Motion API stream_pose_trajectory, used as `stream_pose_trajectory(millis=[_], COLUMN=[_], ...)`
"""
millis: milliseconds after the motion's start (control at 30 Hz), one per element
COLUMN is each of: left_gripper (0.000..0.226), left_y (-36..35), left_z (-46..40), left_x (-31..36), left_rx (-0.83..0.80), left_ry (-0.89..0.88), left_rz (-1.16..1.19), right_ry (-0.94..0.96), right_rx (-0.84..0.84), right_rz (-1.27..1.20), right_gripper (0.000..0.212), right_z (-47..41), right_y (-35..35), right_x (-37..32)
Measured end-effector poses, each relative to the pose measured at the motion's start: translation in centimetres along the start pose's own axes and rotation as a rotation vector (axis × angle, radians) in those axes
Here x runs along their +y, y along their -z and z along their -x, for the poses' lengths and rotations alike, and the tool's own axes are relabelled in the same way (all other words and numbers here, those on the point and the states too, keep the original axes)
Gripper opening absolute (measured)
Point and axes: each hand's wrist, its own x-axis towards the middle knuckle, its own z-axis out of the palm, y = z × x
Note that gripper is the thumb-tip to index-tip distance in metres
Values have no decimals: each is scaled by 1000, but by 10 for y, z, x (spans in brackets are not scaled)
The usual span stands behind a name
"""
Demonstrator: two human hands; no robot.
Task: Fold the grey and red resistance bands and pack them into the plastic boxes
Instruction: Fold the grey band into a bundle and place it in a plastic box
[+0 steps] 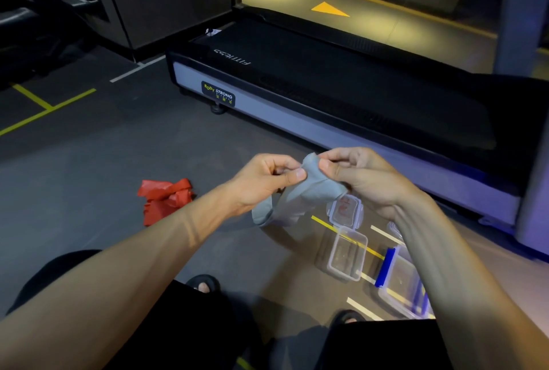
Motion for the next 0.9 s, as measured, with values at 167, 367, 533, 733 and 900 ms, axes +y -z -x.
stream_pose_trajectory(millis=[167, 367, 533, 733, 900], left_gripper=[18, 20, 9, 13, 17], left_y=[-3, -4, 0, -2, -2], left_z=[-1, 1, -1, 0, -1], left_x=[-1, -4, -9, -5, -4], left_rx=[15, -46, -62, -12, -1], left_ry=[-20, 5, -34, -25, -24], left_rz=[-76, -76, -194, -222, -202], right_ry=[-2, 7, -10, -25, -74], right_rx=[9, 74, 56, 23, 36], right_rz=[7, 39, 43, 55, 15], right_gripper=[34, 16, 20, 15, 14], right_z=[-2, -5, -5, -4, -5], right_y=[3, 4, 6, 10, 10], right_x=[1, 0, 2, 2, 5])
